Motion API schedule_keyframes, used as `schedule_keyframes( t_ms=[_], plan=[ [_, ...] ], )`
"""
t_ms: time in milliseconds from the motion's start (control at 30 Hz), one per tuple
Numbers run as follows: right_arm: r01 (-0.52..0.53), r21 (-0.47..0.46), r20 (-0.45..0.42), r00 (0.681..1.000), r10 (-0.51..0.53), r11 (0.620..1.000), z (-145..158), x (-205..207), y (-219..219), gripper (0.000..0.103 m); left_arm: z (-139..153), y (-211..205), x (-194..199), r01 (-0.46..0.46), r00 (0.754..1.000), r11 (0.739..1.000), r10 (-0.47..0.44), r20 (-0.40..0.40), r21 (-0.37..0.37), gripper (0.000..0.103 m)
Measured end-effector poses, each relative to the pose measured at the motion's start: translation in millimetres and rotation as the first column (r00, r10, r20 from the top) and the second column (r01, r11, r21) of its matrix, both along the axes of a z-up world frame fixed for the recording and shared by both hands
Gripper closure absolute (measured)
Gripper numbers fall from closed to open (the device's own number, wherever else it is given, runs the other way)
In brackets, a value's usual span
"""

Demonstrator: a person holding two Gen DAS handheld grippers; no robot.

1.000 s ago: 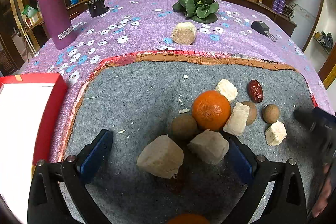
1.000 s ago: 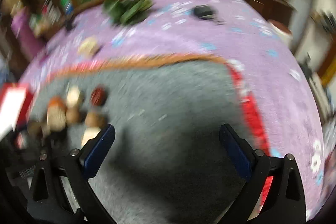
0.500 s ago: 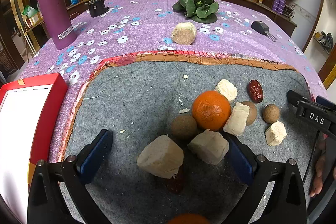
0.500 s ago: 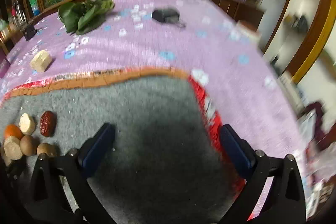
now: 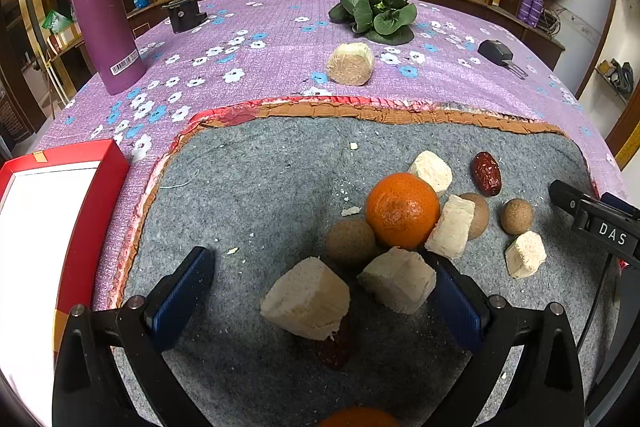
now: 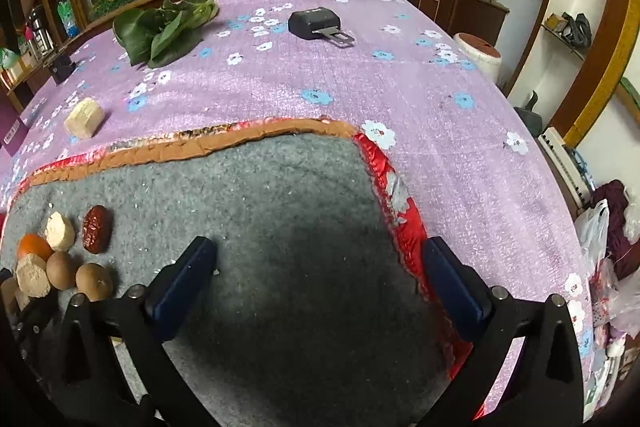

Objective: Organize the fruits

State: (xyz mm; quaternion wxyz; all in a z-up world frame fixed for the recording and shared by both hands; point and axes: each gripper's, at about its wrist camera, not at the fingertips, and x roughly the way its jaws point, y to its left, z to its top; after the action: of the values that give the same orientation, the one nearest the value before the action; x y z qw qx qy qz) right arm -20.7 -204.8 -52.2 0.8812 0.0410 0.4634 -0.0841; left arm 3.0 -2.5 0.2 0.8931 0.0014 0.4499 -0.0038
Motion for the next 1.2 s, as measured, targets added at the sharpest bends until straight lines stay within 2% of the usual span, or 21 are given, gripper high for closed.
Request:
schedule_keyframes(
  t_ms=[1200],
  plan=[
    [0.0,0.002,0.001,1.0,0.0,1.0,0.4,-0.4,0.2,0.0,-2.8,2.7,-4.1,0.001,1.0,1.0,-0.001,-0.002,-0.001,0.001]
  ],
)
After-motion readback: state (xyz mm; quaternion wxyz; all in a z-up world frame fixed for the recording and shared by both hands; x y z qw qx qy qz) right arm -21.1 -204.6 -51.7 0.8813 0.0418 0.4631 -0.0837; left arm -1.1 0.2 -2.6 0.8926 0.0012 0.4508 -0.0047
